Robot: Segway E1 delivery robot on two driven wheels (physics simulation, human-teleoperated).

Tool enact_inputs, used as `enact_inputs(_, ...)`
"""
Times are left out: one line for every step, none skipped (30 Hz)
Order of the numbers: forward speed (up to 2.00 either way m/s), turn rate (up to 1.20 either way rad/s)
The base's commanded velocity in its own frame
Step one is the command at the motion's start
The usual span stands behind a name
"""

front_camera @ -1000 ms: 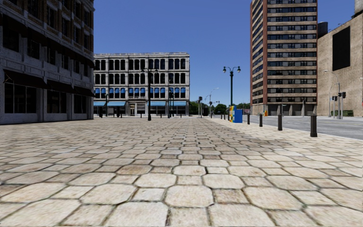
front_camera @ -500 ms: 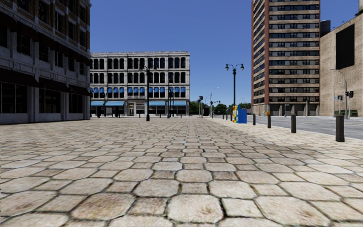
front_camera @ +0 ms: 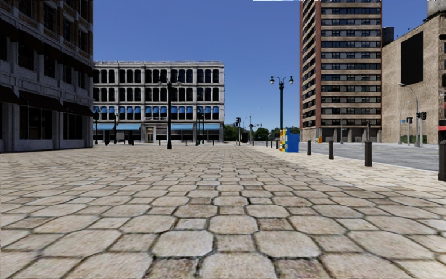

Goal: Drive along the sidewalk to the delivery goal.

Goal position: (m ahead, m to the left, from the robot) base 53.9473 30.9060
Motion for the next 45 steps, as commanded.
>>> enact_inputs(2.00, -0.29)
enact_inputs(2.00, -0.29)
enact_inputs(2.00, -0.29)
enact_inputs(2.00, -0.29)
enact_inputs(2.00, -0.29)
enact_inputs(2.00, 0.00)
enact_inputs(2.00, 0.00)
enact_inputs(2.00, 0.00)
enact_inputs(2.00, 0.00)
enact_inputs(2.00, 0.00)
enact_inputs(2.00, 0.00)
enact_inputs(2.00, 0.00)
enact_inputs(2.00, 0.00)
enact_inputs(2.00, 0.00)
enact_inputs(2.00, 0.00)
enact_inputs(2.00, 0.00)
enact_inputs(2.00, 0.00)
enact_inputs(2.00, 0.00)
enact_inputs(2.00, 0.00)
enact_inputs(2.00, 0.00)
enact_inputs(2.00, 0.00)
enact_inputs(2.00, 0.00)
enact_inputs(2.00, 0.00)
enact_inputs(2.00, 0.00)
enact_inputs(2.00, 0.00)
enact_inputs(2.00, 0.00)
enact_inputs(2.00, 0.00)
enact_inputs(2.00, 0.00)
enact_inputs(2.00, 0.00)
enact_inputs(2.00, 0.00)
enact_inputs(2.00, 0.00)
enact_inputs(2.00, 0.00)
enact_inputs(2.00, 0.00)
enact_inputs(2.00, 0.00)
enact_inputs(2.00, 0.00)
enact_inputs(2.00, 0.00)
enact_inputs(2.00, 0.00)
enact_inputs(2.00, 0.00)
enact_inputs(2.00, 0.00)
enact_inputs(2.00, 0.00)
enact_inputs(2.00, 0.00)
enact_inputs(2.00, 0.00)
enact_inputs(2.00, 0.00)
enact_inputs(2.00, 0.00)
enact_inputs(2.00, 0.00)
